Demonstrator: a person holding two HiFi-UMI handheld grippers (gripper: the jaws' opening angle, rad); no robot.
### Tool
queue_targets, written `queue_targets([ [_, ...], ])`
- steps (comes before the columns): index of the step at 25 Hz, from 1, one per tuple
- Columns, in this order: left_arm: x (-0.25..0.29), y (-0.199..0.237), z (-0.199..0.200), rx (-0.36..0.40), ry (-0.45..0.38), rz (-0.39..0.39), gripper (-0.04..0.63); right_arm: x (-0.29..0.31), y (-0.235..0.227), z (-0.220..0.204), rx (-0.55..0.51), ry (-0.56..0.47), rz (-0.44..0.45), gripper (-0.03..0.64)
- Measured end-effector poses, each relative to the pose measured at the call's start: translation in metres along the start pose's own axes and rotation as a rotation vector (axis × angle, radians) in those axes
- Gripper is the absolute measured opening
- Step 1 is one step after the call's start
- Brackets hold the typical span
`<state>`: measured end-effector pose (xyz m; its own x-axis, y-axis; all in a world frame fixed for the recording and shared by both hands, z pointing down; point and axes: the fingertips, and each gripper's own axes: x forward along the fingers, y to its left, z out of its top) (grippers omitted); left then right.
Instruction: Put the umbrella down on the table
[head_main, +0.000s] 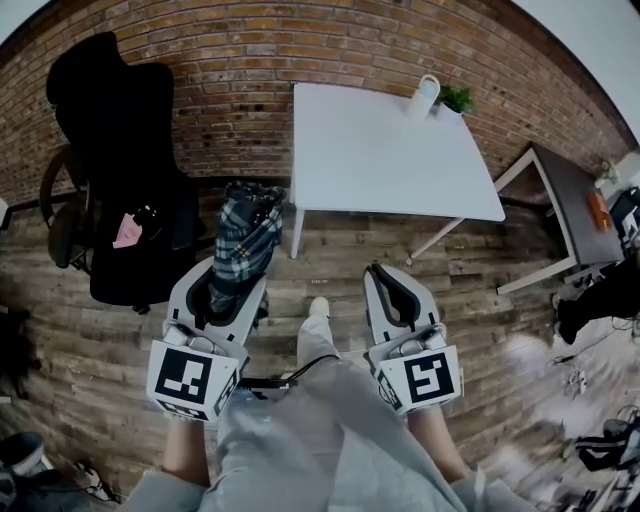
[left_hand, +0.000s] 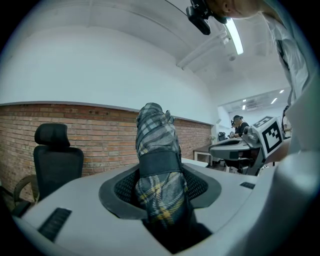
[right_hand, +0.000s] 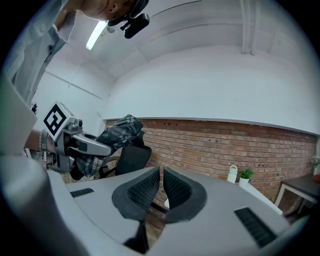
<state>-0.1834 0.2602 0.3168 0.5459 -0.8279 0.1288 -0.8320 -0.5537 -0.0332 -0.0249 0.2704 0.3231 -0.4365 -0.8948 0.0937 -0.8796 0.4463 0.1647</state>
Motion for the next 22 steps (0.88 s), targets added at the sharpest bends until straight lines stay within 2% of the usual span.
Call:
queue_targets([
  [10,0.091,0.032,0.016,-0.004,-0.021,0.036,0.229,0.083,-0.067,-0.003,0.005,-0.050,0.034,0.052],
  [22,0.250,0.072,0.028,-0.044,0.017,0.095,0.229,0.210,-0.184,-0.028,0.045,-0.009,0.123,0.052],
])
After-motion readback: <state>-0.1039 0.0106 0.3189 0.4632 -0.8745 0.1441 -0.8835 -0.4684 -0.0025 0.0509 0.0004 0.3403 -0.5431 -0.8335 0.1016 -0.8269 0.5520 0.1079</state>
